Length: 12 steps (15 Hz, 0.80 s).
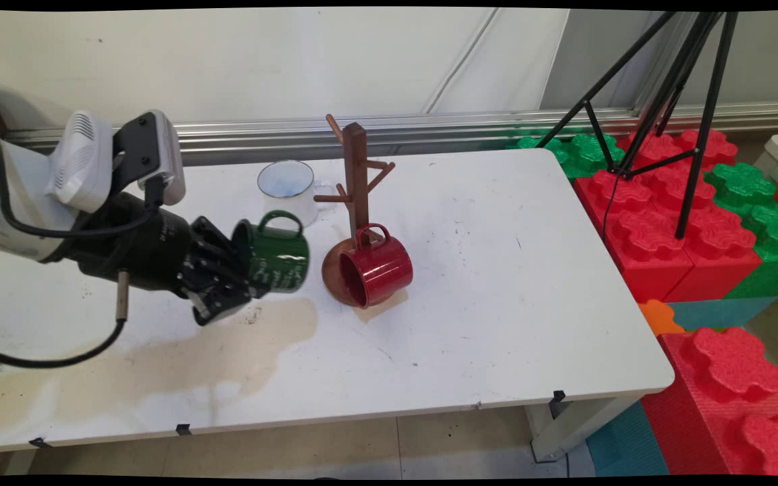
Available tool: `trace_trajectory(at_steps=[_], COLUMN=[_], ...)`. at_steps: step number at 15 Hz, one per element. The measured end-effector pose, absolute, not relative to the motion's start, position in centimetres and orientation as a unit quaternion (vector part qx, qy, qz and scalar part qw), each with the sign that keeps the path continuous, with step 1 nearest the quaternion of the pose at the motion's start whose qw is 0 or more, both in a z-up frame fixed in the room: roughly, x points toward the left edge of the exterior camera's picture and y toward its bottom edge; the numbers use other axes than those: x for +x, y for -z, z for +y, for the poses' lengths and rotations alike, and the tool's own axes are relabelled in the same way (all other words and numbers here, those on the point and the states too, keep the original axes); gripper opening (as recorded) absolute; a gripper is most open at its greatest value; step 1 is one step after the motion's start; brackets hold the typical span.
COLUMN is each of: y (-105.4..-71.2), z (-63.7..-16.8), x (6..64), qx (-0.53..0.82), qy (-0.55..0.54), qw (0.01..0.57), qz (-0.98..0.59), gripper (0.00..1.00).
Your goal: Place the picked object on the table
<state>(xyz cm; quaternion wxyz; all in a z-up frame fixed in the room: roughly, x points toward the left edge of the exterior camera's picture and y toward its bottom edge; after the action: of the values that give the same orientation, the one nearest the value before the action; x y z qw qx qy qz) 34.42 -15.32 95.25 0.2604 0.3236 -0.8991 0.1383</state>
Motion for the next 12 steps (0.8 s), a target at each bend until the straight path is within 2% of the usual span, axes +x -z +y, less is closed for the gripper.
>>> trace_trajectory(at_steps=[6, 12], y=[-94.6, -93.1], z=[-17.8, -20.9], x=[36.3, 36.9], qx=[0.305, 0.290], qy=[-0.156, -0.157], qw=[0.176, 0.115], qz=[-0.923, -0.937], gripper=[0.00, 0.00])
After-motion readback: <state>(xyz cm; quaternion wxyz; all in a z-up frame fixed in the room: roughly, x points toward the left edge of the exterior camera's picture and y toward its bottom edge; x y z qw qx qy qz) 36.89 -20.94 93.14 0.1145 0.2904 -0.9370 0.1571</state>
